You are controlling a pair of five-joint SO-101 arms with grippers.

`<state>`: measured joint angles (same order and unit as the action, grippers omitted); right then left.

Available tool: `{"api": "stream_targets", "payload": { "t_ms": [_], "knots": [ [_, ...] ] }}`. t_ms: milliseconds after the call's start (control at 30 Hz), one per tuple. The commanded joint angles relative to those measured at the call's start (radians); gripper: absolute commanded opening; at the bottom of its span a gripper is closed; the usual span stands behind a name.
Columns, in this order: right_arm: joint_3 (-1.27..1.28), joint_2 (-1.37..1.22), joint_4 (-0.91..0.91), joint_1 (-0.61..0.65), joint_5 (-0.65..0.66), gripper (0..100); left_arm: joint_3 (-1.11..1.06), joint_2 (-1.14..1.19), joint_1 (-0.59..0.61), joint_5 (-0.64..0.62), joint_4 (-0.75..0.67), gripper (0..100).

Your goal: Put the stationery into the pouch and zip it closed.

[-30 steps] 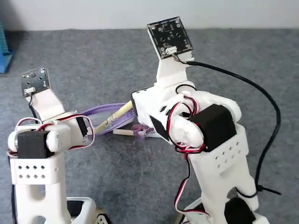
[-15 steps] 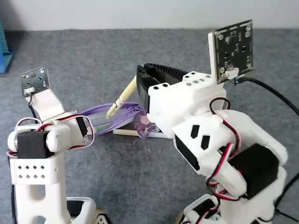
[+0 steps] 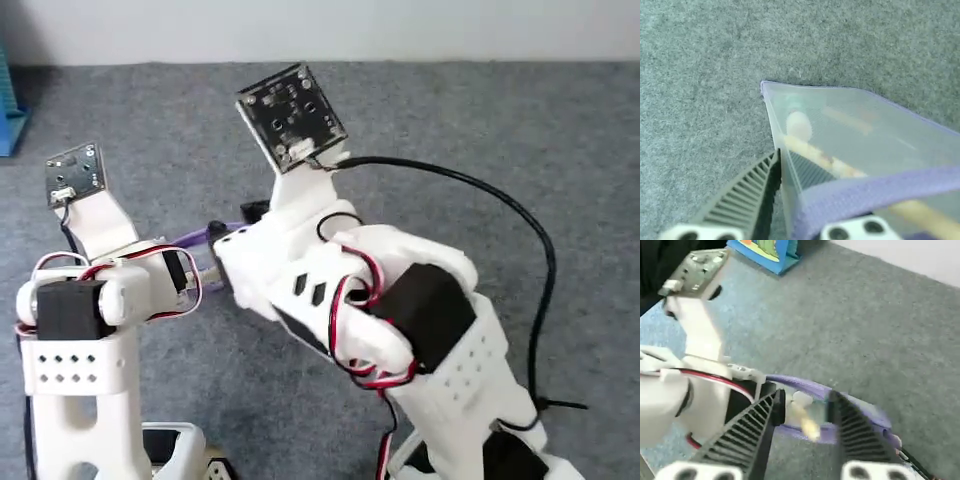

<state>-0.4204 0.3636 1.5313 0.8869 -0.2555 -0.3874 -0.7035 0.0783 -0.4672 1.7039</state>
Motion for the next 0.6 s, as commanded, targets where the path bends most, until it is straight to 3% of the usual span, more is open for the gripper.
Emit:
{"api": "stream_targets", "payload": {
  "t_ms": [0, 167, 300, 567],
  "knots": [
    [-0.008, 0.033, 0.001, 0.004, -0.011, 29.7, -0.038, 0.032, 0.011, -0.012, -0.015, 1],
    [-0.002, 0.099, 0.004, -0.139, -0.011, 21.2, -0.038, 0.032, 0.011, -0.012, -0.015, 1],
    [-0.002, 0.102, 0.067, -0.289, -0.083, 2.4, -0.038, 0.032, 0.011, -0.012, -0.015, 1],
    [-0.002, -0.010, 0.176, -0.225, -0.150, 1.2, -0.038, 0.032, 0.011, -0.012, -0.015, 1]
  ]
}}
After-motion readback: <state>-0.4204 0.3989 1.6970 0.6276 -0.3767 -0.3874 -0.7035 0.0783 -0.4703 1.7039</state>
